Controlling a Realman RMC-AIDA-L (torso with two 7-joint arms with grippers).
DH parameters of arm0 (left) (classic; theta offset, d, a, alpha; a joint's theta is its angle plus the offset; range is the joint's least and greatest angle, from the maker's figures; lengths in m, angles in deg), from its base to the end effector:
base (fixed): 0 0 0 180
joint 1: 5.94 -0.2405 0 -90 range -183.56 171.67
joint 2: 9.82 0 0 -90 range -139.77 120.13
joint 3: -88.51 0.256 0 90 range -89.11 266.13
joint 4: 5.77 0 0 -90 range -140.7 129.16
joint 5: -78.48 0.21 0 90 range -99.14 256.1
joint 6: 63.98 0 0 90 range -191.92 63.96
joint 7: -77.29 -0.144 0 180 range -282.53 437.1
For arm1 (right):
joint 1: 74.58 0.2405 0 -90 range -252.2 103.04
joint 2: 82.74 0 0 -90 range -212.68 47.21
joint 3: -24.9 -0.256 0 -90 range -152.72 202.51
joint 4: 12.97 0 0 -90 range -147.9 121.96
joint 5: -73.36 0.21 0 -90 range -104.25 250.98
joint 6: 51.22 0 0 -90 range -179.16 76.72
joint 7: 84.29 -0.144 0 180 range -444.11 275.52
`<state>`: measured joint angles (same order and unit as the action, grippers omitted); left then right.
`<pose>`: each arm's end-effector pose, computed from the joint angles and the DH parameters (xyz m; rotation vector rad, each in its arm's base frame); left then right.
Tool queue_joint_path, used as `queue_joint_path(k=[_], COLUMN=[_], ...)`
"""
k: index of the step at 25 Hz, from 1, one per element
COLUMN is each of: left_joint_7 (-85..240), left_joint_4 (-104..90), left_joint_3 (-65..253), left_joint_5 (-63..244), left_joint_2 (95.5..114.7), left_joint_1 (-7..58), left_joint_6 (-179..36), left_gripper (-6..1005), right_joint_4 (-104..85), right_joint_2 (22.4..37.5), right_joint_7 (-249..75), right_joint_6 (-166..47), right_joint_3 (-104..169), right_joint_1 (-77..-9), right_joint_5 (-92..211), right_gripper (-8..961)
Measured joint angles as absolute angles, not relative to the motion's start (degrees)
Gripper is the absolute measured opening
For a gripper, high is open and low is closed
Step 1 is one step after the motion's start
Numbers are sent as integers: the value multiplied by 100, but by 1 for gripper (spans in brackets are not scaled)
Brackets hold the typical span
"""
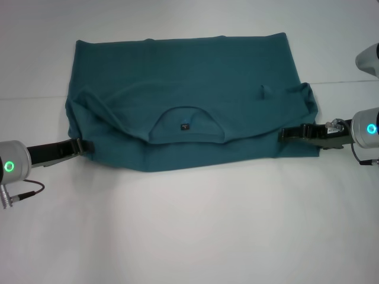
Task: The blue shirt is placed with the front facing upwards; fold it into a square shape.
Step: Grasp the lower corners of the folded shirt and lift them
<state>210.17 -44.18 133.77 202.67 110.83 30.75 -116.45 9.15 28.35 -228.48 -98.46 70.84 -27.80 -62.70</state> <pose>-0.2795 0.4105 -0.0054 -1.9776 -1.5558 -0.5065 0.2979 0.4391 0.0157 -1.8808 1.6449 0.2303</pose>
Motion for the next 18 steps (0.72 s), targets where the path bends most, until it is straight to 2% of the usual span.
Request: queue_joint_path(k=[3, 11, 18], left_joint_7=[21018, 21040, 21057], left_joint_4=[-4423, -4450, -4453], left_joint_3=[13377, 13377, 13377], left_joint_5=[20267, 20267, 20267], left_joint_2=[11085, 11085, 11068], left_joint_1=[3076, 3063, 3062], left_joint_6=[-11646, -11669, -11670], left_gripper=[25, 25, 26], right_joint_4=[950, 1002, 956], right_joint_2=[2815, 2782, 2737], right_joint_7=[-22859, -22863, -22866], right_joint_6=[-9862, -9927, -9933], right_joint_3=[7051, 7061, 7067], right_joint_1=[-2810, -2795, -2791], right_joint_5=[-6241, -6243, -6260], right_gripper=[905, 714, 430])
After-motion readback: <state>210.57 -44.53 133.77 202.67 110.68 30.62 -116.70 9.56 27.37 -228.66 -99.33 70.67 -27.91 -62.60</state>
